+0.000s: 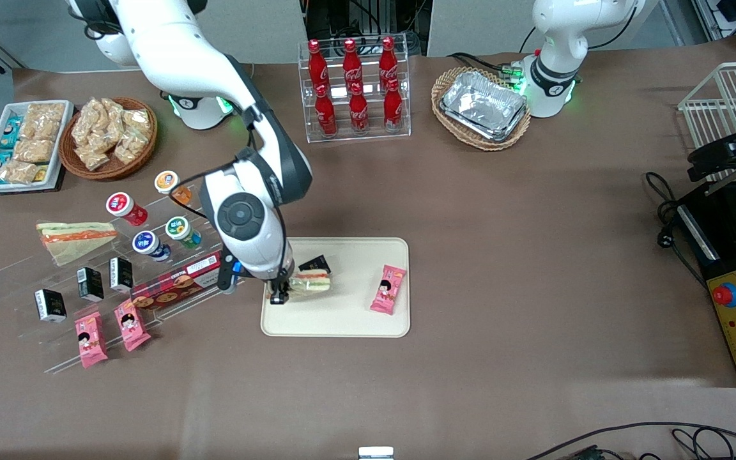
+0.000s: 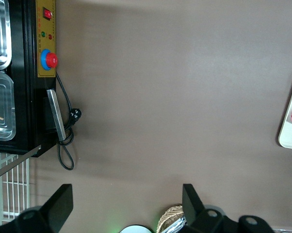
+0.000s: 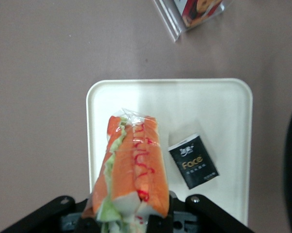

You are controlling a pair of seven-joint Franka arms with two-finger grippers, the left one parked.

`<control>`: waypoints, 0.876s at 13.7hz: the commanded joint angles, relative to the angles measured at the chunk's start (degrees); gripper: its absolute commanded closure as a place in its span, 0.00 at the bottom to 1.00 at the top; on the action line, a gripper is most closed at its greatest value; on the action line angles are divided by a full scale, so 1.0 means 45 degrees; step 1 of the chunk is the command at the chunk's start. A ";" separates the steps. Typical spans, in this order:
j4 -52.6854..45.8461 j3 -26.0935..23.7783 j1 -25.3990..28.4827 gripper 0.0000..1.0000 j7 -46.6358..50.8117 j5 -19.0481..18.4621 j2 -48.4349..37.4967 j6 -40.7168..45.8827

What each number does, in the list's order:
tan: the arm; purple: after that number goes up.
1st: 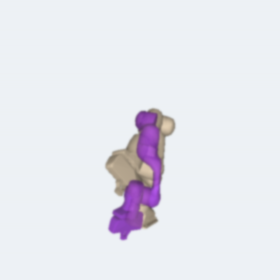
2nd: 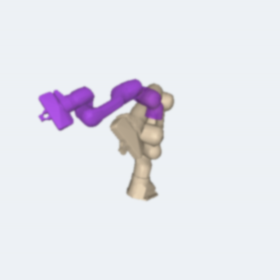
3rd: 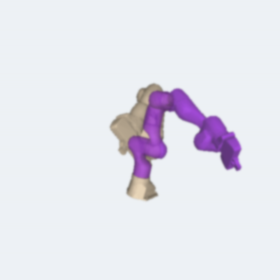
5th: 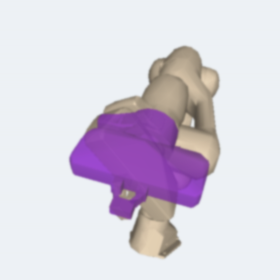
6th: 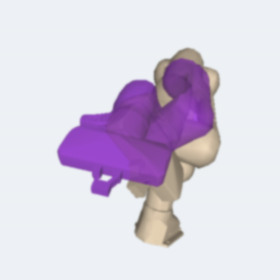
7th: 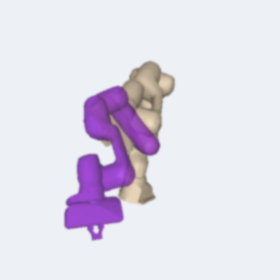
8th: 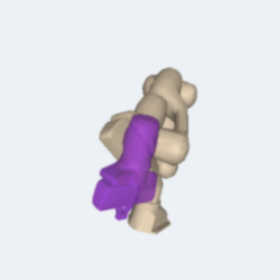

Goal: Place sandwich on tray
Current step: 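Lower the sandwich onto the tray beside the black pack and open the gripper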

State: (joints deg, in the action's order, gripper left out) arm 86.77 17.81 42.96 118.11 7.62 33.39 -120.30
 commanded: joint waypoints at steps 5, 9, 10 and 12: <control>-0.1528 0.0164 0.0298 1.00 0.2188 0.0142 0.2072 -0.1606; -0.1704 0.0183 0.0552 1.00 0.2385 0.0142 0.2852 -0.2386; -0.1704 0.0183 0.0610 1.00 0.2385 0.0104 0.3086 -0.2543; -0.1704 0.0203 0.0611 1.00 0.2405 0.0103 0.3303 -0.2778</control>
State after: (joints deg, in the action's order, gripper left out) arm 81.66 17.78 45.27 127.96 7.62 44.86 -131.01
